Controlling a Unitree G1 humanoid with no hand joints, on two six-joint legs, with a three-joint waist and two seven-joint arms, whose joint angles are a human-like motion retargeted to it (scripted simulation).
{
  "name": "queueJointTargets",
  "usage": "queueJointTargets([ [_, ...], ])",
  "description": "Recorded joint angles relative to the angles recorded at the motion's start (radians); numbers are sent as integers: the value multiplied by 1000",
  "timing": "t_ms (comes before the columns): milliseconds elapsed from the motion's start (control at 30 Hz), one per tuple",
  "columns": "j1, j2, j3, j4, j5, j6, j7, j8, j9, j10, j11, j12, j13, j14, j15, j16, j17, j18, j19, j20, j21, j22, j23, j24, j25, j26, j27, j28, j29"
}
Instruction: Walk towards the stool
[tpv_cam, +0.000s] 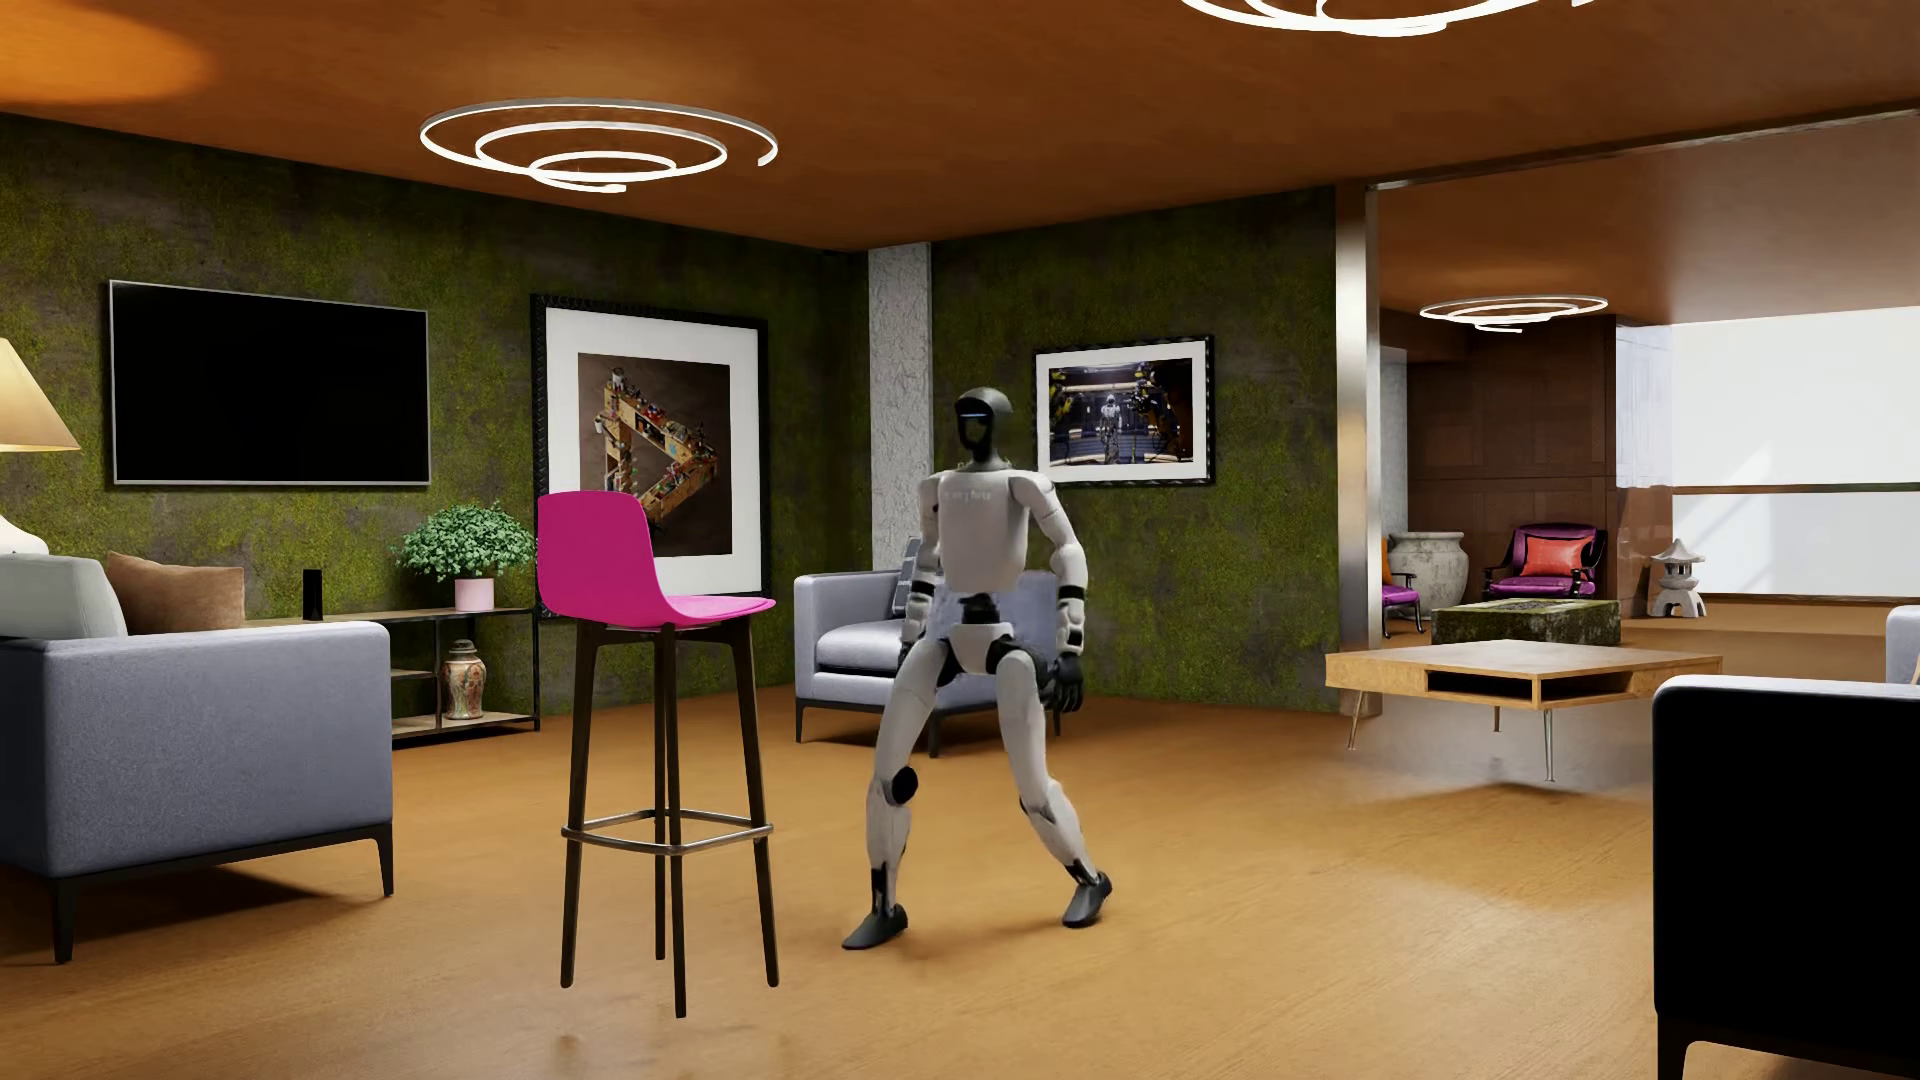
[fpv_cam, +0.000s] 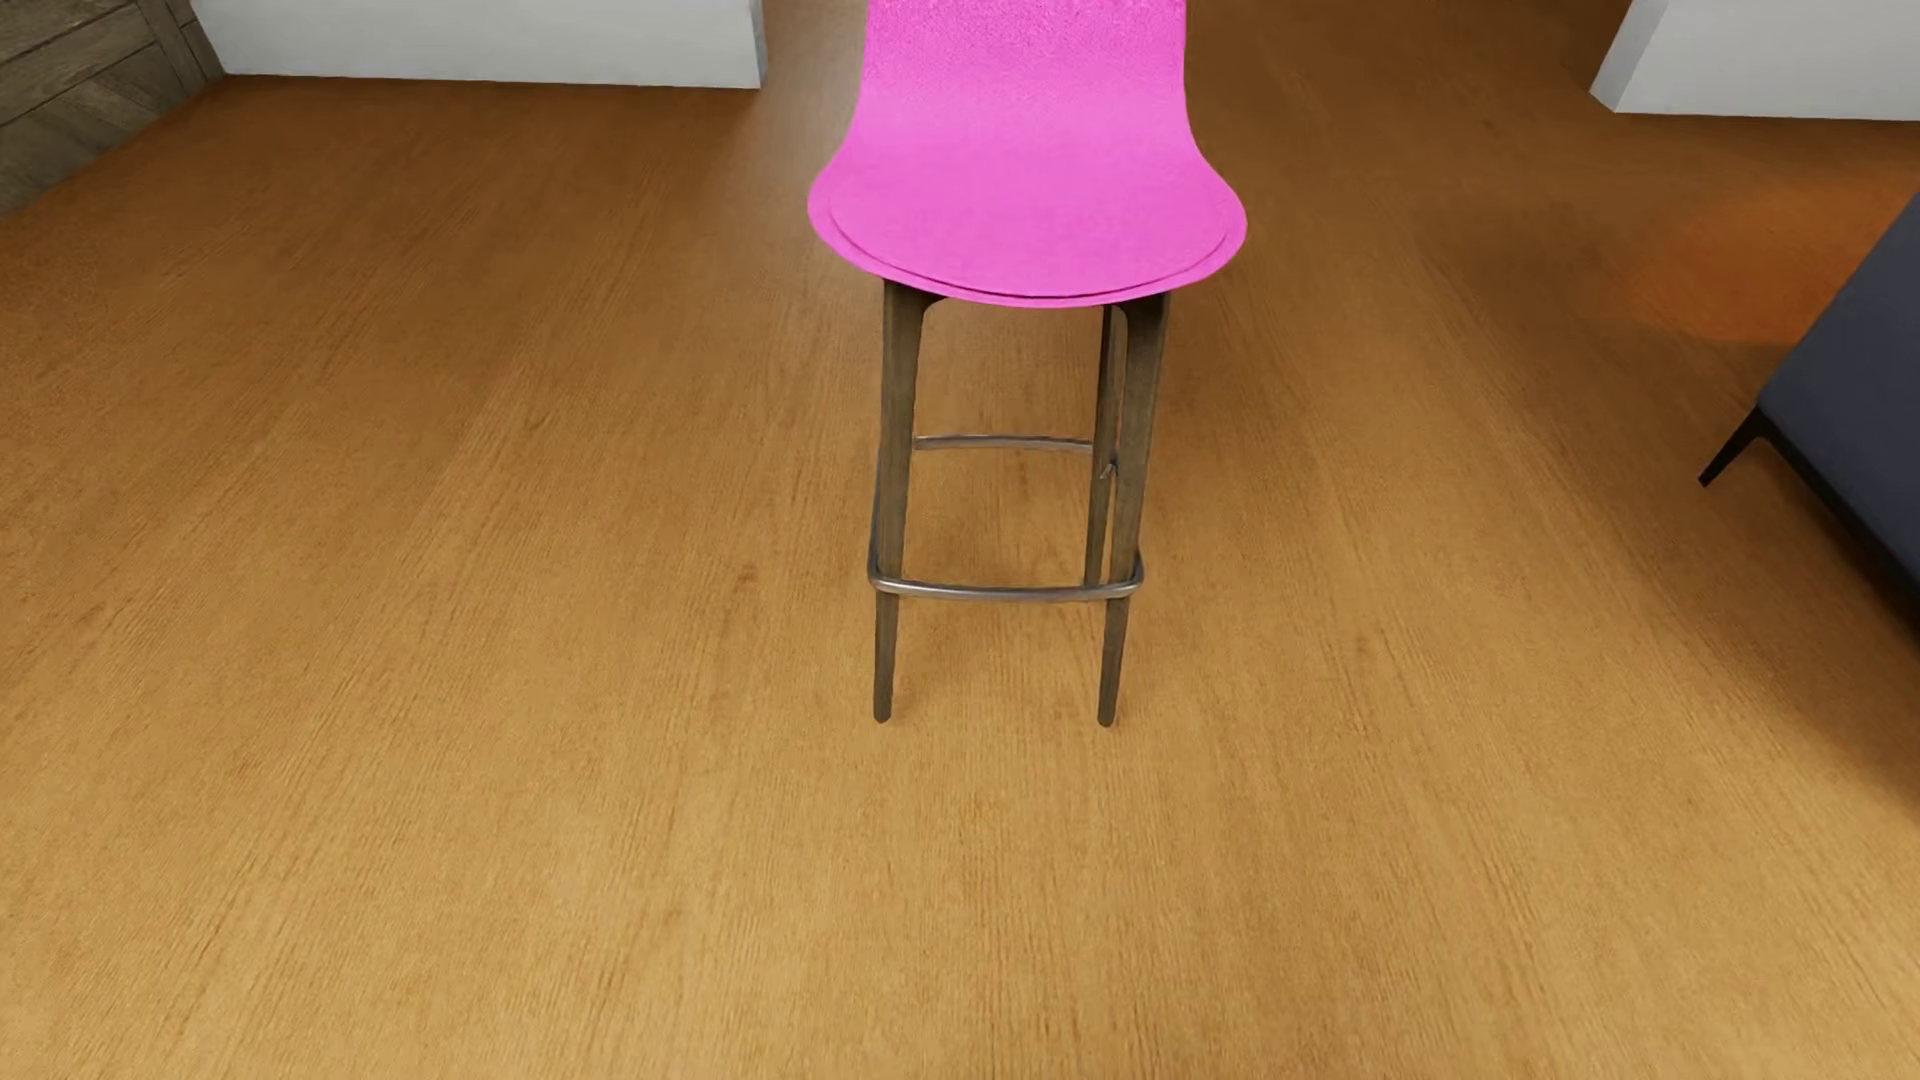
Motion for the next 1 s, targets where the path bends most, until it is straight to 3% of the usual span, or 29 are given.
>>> queueJointTargets([
  [67,-15,-2,23,51,17,43,0,0,16,92,98,-8,-11,197,54,-23,2,0,0,67,50,6,50,0,0,0,0,0,0],
  [133,-190,44,41,120,43,80,0,0,8,338,93,-19,-35,513,-11,-36,-19,0,0,57,78,-25,79,0,0,0,0,0,0],
  [167,-298,63,51,148,54,96,0,0,4,472,82,-28,-47,598,-43,-37,-37,0,0,40,80,-56,75,0,0,0,0,0,0],
  [200,-409,81,63,172,64,113,0,0,4,610,74,-39,-59,617,-74,-37,-59,0,0,19,76,-100,62,0,0,0,0,0,0],
  [267,-540,109,110,163,65,107,0,0,19,717,60,-55,-107,470,-108,-45,-103,0,0,15,41,-172,57,0,0,0,0,0,0],
  [333,-614,138,160,136,58,83,0,0,24,648,35,-61,-164,413,-146,-54,-135,0,0,30,-14,-209,71,0,0,0,0,0,0],
  [467,-554,185,225,72,52,46,0,0,-3,102,-17,-47,-257,447,-230,-50,-182,0,0,10,-127,-206,27,0,0,0,0,0,0],
  [533,-490,229,215,66,65,66,0,0,-26,-74,-41,-34,-299,439,-315,-60,-206,0,0,-21,-143,-144,-30,0,0,0,0,0,0],
  [600,-468,318,151,72,71,109,0,0,-58,-117,-13,-31,-335,477,-423,-75,-224,0,0,-87,-141,-56,-90,0,0,0,0,0,0],
  [667,-454,334,81,90,74,135,0,0,-69,-111,-3,-50,-325,475,-447,-87,-189,0,0,-187,-180,26,-104,0,0,0,0,0,0],
  [733,-418,316,79,82,72,113,0,0,-79,-114,-35,-71,-266,454,-453,-83,-102,0,0,-198,-212,48,-36,0,0,0,0,0,0],
  [800,-381,328,81,72,69,97,0,0,-84,-125,-47,-78,-206,408,-452,-74,-28,0,0,-142,-148,7,59,0,0,0,0,0,0],
  [900,-351,359,88,72,64,90,0,0,-87,-126,-45,-105,-136,364,-479,-80,38,0,0,-49,58,-82,195,0,0,0,0,0,0],
  [1000,-336,380,101,64,55,78,0,0,-85,-110,-49,-127,-68,321,-491,-90,72,0,0,-7,64,-130,267,0,0,0,0,0,0],
])
